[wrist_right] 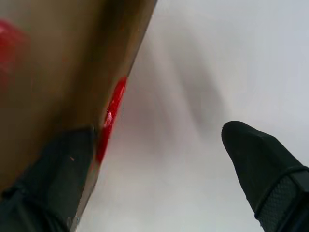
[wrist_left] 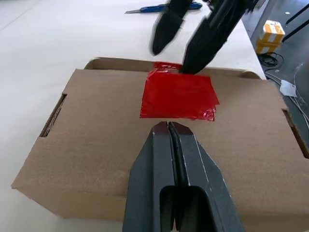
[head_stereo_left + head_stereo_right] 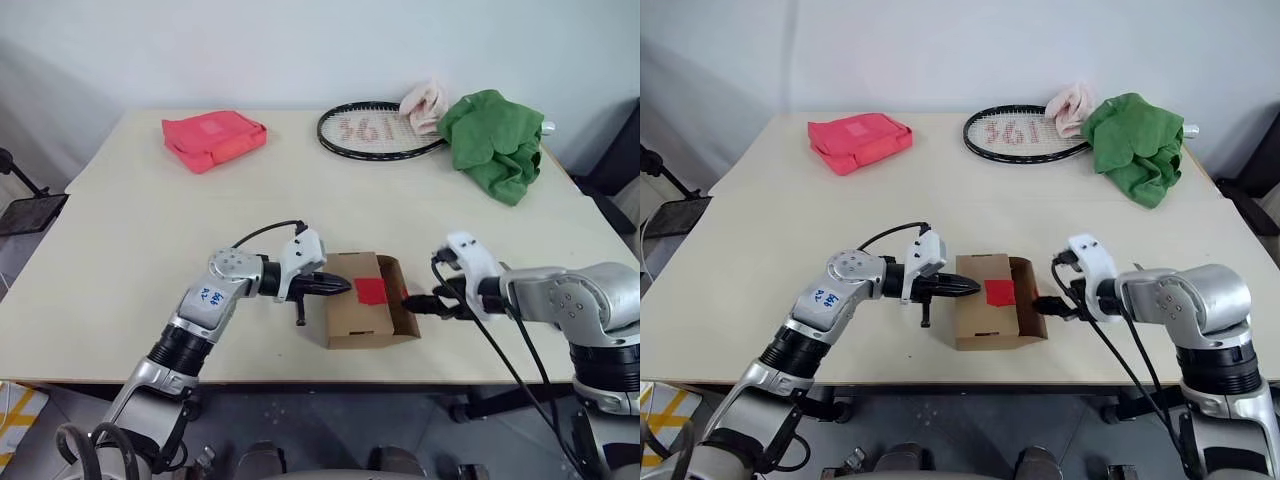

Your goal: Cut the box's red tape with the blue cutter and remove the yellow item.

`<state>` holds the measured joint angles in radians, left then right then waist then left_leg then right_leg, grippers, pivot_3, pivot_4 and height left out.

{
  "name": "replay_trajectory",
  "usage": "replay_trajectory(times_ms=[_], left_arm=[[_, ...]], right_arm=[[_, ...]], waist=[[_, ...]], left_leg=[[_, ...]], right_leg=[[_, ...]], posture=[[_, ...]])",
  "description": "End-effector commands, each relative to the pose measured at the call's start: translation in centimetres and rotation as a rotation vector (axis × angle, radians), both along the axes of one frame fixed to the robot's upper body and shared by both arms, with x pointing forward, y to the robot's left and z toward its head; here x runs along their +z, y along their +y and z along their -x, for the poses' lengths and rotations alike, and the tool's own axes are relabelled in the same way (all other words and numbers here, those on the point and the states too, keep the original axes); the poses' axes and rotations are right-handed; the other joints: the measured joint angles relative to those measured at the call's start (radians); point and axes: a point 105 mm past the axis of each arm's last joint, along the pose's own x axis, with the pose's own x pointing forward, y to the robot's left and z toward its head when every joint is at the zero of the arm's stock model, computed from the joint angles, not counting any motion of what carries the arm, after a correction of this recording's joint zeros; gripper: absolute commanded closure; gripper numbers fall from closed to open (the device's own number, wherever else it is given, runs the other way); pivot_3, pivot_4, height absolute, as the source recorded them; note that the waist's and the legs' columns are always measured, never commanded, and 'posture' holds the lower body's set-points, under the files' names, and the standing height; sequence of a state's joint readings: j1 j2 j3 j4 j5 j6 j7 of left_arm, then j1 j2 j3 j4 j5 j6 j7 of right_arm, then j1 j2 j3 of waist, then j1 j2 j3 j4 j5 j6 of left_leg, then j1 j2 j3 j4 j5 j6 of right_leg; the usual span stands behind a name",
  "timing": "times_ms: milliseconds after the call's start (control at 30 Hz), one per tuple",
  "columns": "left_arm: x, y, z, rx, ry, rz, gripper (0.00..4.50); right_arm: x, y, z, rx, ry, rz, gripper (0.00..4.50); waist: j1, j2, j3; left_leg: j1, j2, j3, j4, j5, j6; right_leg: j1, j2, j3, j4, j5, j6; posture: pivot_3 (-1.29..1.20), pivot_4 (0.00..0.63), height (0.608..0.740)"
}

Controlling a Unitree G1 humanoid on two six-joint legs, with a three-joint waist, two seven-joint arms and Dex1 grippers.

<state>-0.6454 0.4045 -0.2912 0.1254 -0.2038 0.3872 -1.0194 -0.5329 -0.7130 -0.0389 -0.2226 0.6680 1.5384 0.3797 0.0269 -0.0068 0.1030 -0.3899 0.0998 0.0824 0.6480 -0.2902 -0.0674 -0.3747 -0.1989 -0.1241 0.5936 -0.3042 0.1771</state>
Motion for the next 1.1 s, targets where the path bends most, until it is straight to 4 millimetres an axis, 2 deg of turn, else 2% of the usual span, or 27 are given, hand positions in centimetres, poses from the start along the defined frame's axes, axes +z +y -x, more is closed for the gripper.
replay_trajectory(times_ms=[33, 100, 200, 300, 500, 733, 867, 967, 1100], left_arm=[[-2.1, 0.1, 0.5, 0.001, 0.068, -0.055, 4.50], [-2.1, 0.0, 0.5, 0.000, 0.068, -0.053, 4.50], [-1.9, -0.1, 0.5, -0.006, 0.059, -0.049, 4.50], [-1.4, -0.2, 0.5, -0.018, 0.047, -0.026, 4.50], [-0.9, 0.2, 0.3, -0.014, 0.034, -0.023, 4.50], [-0.7, 0.4, 0.3, -0.009, 0.028, -0.024, 4.50], [-0.8, 0.7, 0.4, -0.002, 0.030, -0.028, 4.50], [-0.8, 0.8, 0.4, 0.002, 0.030, -0.031, 4.50], [-0.7, 1.0, 0.4, 0.009, 0.029, -0.033, 4.50]], right_arm=[[0.5, -0.4, -0.4, -0.011, -0.039, 0.020, 0.03], [0.8, -0.5, -0.7, -0.016, -0.054, 0.010, 0.03], [2.3, -0.6, -1.1, -0.024, -0.088, -0.066, 0.03], [3.5, -0.5, -0.8, -0.038, -0.029, -0.257, 0.03], [2.3, -0.1, -1.0, -0.058, 0.106, -0.466, 0.03], [0.9, 1.6, -1.6, -0.050, 0.196, -0.547, 0.03], [0.3, 3.1, -1.0, 0.011, 0.239, -0.569, 0.03], [-0.1, 3.5, -0.9, 0.014, 0.258, -0.586, 0.56], [-0.4, 4.4, -0.8, 0.043, 0.271, -0.610, 1.86]], waist=[[-0.003, 0.000, 0.000], [-0.002, 0.001, 0.001], [-0.001, 0.001, 0.002], [-0.001, 0.002, 0.007], [-0.003, 0.001, 0.013], [-0.005, 0.002, 0.014], [-0.007, 0.002, 0.014], [-0.011, 0.002, 0.014], [-0.013, 0.002, 0.015]], left_leg=[[0.000, 0.000, 0.000, 0.000, 0.000, 0.000], [0.000, 0.000, 0.000, 0.000, 0.000, 0.000], [0.000, 0.000, 0.001, 0.000, 0.000, 0.000], [0.000, 0.000, 0.001, 0.000, 0.000, 0.000], [0.000, 0.000, 0.001, -0.001, 0.000, 0.000], [0.000, 0.000, 0.002, -0.001, 0.000, 0.000], [0.001, 0.001, 0.002, -0.001, 0.000, 0.000], [0.001, 0.001, 0.002, -0.002, 0.000, 0.000], [0.001, 0.001, 0.002, -0.002, 0.000, 0.000]], right_leg=[[0.000, 0.000, 0.000, 0.000, 0.000, 0.000], [0.000, 0.000, 0.000, 0.000, 0.000, 0.000], [0.000, 0.000, 0.000, 0.000, 0.000, 0.000], [0.000, 0.000, 0.001, 0.000, 0.000, 0.000], [0.000, 0.000, 0.000, -0.001, 0.000, 0.000], [-0.001, 0.000, 0.001, 0.000, 0.000, 0.000], [-0.001, 0.000, 0.001, 0.000, 0.000, 0.000], [-0.001, 0.001, 0.001, 0.000, 0.000, 0.000], [-0.001, 0.001, 0.001, 0.000, 0.000, 0.000]], posture=[[0.00, 0.150, 0.740], [0.00, 0.150, 0.740], [0.00, 0.150, 0.740], [0.00, 0.150, 0.740], [0.00, 0.150, 0.740], [0.00, 0.150, 0.740], [0.00, 0.150, 0.740], [0.00, 0.150, 0.740], [0.00, 0.150, 0.740]])
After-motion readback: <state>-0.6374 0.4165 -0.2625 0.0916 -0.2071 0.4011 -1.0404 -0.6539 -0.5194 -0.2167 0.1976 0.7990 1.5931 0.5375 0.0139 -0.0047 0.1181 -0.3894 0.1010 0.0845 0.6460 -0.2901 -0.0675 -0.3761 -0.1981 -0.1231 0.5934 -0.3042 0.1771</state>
